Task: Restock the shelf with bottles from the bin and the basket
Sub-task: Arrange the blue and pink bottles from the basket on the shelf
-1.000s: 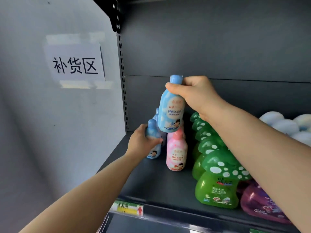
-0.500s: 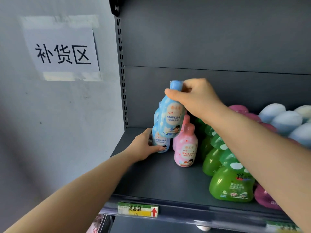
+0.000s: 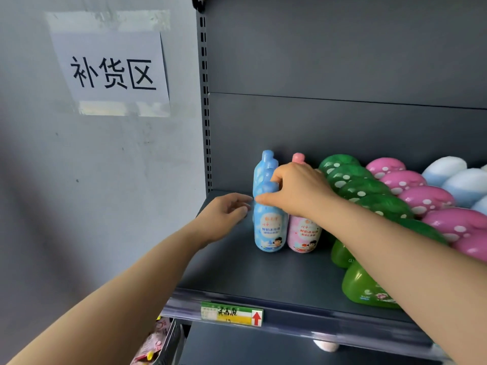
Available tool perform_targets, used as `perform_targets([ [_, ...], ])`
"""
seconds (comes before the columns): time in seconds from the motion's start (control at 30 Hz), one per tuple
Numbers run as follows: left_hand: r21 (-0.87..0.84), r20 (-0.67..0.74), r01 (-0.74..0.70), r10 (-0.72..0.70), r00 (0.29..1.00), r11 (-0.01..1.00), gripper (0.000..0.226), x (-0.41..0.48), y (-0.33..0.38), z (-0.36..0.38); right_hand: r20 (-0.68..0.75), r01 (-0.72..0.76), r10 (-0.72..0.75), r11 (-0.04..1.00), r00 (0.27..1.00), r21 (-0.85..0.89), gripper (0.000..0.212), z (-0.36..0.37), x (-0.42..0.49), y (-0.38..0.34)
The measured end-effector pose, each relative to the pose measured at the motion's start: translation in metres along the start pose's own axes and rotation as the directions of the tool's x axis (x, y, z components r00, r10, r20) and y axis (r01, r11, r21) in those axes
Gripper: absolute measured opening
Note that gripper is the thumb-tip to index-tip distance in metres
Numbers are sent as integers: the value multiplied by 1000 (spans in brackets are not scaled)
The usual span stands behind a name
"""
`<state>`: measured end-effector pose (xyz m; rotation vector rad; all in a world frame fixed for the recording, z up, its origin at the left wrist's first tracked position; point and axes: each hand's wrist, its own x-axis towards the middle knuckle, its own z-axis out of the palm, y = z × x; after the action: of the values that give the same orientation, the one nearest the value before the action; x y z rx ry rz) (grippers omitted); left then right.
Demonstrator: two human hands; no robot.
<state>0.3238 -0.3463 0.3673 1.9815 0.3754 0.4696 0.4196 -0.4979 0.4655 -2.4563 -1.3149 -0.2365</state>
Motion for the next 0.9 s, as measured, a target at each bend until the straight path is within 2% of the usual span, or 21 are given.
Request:
perform_targets([
  [0.1, -59, 66, -9, 13, 998, 998, 35, -5, 6, 1, 4, 11, -10, 996, 1000, -89, 39, -3, -1, 1],
  [0.23, -68, 143, -44, 53, 988, 997, 44, -12, 12, 3, -39, -19, 17, 999, 999, -36, 39, -2, -3, 0],
  [0.4, 113, 141, -77, 60, 988, 991, 44, -10, 17, 9, -57, -30, 27, 998, 998, -56, 42, 2, -2, -1],
  [0.6, 146, 146, -61, 40, 989, 987, 43, -11, 25, 1, -81, -5, 2, 1000, 997, -31, 48, 0, -5, 1],
  [0.7, 194, 6, -147, 149, 989, 970, 44, -8, 51, -11, -188, 3, 22, 991, 982, 132, 42, -16, -7, 11],
  [0.8, 354, -170, -247, 321, 932, 902, 45, -2, 94, -14, -254, 14, 30, 985, 967, 170, 42, -37, -11, 28],
  [0.9, 449, -163, -353, 464, 871, 821, 42, 2, 136, 8, -284, -13, 55, 989, 957, 149, 45, -60, -26, 50],
])
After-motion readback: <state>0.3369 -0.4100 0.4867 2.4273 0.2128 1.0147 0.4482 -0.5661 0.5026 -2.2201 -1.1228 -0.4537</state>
